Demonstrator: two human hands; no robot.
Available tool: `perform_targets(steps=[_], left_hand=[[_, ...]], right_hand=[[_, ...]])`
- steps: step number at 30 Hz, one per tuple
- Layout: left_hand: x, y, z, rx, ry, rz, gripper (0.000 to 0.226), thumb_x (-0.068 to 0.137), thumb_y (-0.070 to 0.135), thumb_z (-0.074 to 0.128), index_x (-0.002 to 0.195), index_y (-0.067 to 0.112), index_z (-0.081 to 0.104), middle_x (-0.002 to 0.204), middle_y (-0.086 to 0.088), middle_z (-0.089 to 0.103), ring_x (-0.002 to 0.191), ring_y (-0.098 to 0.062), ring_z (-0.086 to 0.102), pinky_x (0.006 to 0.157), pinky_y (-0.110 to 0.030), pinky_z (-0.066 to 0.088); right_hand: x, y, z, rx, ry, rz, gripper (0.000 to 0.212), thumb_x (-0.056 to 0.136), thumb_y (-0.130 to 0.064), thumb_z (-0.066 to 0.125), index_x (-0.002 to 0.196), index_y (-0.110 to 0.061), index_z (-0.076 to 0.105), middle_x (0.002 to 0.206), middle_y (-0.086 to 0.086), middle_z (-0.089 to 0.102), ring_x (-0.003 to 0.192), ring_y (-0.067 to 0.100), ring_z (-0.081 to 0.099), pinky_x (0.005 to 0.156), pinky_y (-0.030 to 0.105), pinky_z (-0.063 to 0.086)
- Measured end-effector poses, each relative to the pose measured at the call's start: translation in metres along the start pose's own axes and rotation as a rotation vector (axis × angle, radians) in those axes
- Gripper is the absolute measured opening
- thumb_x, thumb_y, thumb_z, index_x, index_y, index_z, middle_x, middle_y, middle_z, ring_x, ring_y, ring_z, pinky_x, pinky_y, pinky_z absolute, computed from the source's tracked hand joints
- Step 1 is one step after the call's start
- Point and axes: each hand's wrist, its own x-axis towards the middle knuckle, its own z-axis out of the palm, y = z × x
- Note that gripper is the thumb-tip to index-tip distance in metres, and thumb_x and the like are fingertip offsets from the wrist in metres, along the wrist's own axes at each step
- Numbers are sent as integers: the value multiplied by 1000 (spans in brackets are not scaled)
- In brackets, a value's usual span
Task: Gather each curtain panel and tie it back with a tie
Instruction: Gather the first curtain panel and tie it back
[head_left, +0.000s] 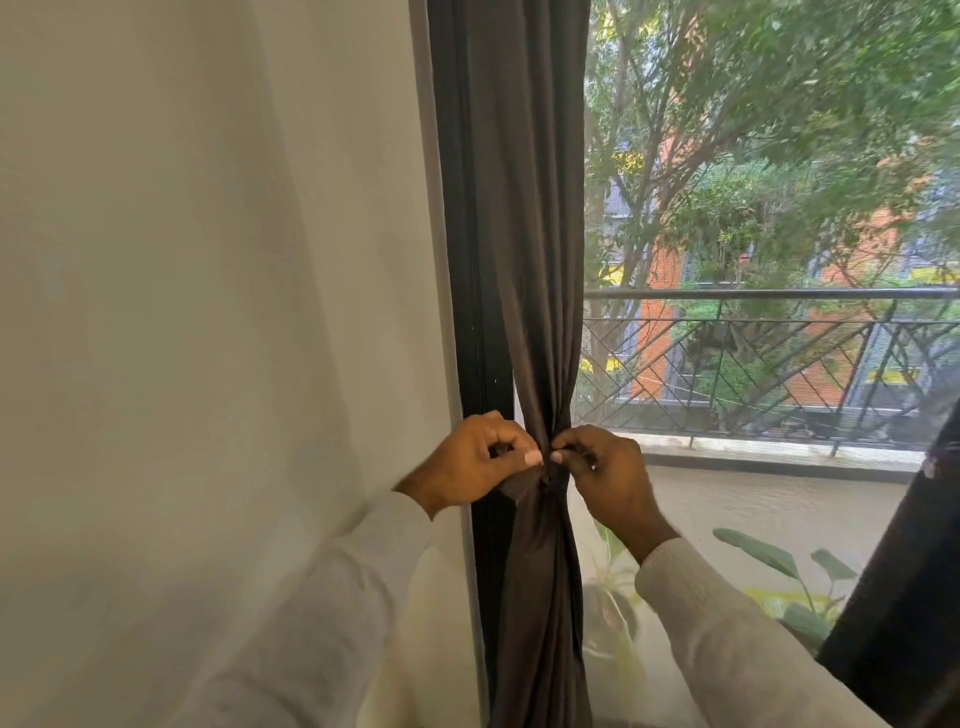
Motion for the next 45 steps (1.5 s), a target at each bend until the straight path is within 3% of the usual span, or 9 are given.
perform_targets(steps=[5, 10, 19, 24, 27, 33, 37, 40, 45], left_hand=[[-2, 0, -3, 133, -19, 99, 20, 100, 11, 70, 113, 18, 84, 107, 11, 78, 103, -15, 65, 97, -44, 56], [0, 14, 1, 197, 76, 92, 33, 93, 8, 81, 122, 24, 79, 101, 11, 73, 101, -12, 69, 101, -34, 58], [8, 8, -8, 399, -24, 146, 13, 98, 27, 77, 109, 23, 83, 100, 16, 71, 98, -7, 56, 87, -30, 50], [6, 8, -6, 304, 73, 83, 13, 102, 36, 72, 101, 23, 73, 94, 9, 66, 91, -9, 61, 82, -29, 52], [7, 12, -3, 411, 167, 205, 16, 102, 35, 70, 98, 21, 72, 92, 6, 67, 91, -15, 58, 80, -44, 54], [3, 30, 12, 941, 153, 703, 11, 98, 21, 66, 104, 18, 74, 159, -1, 58, 135, -35, 55, 103, -52, 41], [21, 34, 4, 905, 131, 613, 17, 100, 25, 63, 114, 21, 72, 151, 7, 65, 134, -31, 54, 103, -52, 35], [32, 35, 3, 849, 183, 462, 22, 105, 34, 58, 119, 27, 73, 118, 8, 73, 114, -25, 55, 100, -50, 36], [44, 25, 1, 600, 299, 158, 19, 97, 54, 60, 104, 39, 71, 103, 9, 55, 108, -26, 55, 96, -28, 19]], right_hand=[[-1, 7, -11, 16, -63, -73, 42, 82, 19, 64, 102, -13, 80, 92, -12, 77, 86, -2, 71, 80, 16, 53], [-2, 6, -9, 74, -68, -41, 41, 85, 24, 62, 103, -7, 81, 88, -13, 76, 84, -9, 72, 79, 7, 51], [5, 5, -11, 63, -117, -40, 24, 83, 6, 83, 91, -17, 83, 78, -20, 75, 70, 0, 70, 71, 9, 50], [3, 4, -12, -2, -78, -44, 24, 81, 0, 86, 85, -22, 79, 73, -24, 71, 65, -2, 66, 64, 11, 47], [-3, 4, -12, -49, -42, -99, 20, 85, -1, 83, 91, -20, 79, 79, -25, 72, 76, -13, 67, 71, 6, 47], [-8, 4, -12, -64, 0, -157, 18, 91, -6, 80, 98, -23, 78, 86, -10, 78, 75, 6, 71, 72, 31, 57], [-9, 4, -10, 9, 52, -129, 23, 88, -4, 83, 100, -24, 81, 95, -11, 80, 85, 8, 76, 78, 33, 60], [-8, 3, -11, 28, 78, -125, 20, 85, -4, 86, 94, -21, 81, 92, -11, 78, 84, 6, 72, 76, 34, 58], [-7, -6, -18, 76, 162, -138, 10, 87, -8, 84, 90, -14, 76, 101, -4, 64, 93, 13, 66, 76, 26, 53]])
